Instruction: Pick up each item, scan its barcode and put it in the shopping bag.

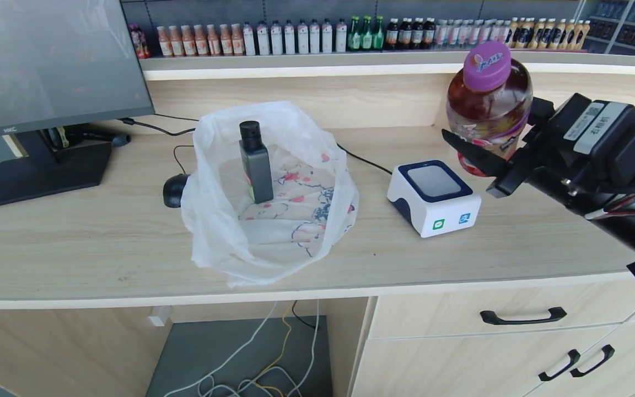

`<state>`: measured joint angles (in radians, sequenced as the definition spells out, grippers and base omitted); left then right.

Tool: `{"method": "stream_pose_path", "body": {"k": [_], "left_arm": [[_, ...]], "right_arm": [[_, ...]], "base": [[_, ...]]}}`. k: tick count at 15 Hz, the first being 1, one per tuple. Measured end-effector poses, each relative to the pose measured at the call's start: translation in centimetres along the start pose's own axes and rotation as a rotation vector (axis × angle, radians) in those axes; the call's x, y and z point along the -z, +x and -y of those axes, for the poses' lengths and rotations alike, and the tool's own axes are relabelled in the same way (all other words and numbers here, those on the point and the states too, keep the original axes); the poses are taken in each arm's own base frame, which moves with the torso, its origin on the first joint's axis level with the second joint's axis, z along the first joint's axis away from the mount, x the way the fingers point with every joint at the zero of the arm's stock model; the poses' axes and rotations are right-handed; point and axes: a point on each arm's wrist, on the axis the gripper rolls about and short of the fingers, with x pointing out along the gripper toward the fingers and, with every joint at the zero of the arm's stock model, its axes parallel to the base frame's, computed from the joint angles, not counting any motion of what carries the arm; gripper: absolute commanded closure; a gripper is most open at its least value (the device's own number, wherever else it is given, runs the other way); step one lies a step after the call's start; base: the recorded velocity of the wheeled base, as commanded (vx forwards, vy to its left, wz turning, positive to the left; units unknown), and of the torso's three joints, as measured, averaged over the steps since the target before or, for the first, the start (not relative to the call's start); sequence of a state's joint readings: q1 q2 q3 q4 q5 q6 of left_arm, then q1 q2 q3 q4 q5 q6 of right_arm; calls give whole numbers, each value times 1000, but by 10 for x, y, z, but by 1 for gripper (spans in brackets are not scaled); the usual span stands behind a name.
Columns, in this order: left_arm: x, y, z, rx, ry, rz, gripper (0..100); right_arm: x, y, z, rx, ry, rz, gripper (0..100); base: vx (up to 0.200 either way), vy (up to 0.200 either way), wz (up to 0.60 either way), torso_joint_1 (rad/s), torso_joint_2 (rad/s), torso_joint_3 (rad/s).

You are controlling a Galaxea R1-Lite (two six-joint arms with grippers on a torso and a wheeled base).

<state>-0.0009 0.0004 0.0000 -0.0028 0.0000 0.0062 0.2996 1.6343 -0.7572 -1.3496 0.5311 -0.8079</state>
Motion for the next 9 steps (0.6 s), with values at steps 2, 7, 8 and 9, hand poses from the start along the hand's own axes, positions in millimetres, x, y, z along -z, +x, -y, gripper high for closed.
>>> {"method": "stream_pose_path", "body": {"k": [2,7,8,9], "left_arm": [[0,0,0,0,0,0,0],[0,0,0,0,1,0,0],[0,0,0,1,1,0,0],[0,0,0,1,1,0,0]], "right_arm": [[4,-3,-2,-27,-31,7,100],[10,4,-3,-113,-76,104,100],[12,8,-2,-138,-83,143,100],[16,11,-1,-143,-91,153,100]], "base": [[0,0,0,0,0,0],[0,0,0,0,0,0],[0,0,0,0,0,0],[0,0,0,0,0,0]]}}
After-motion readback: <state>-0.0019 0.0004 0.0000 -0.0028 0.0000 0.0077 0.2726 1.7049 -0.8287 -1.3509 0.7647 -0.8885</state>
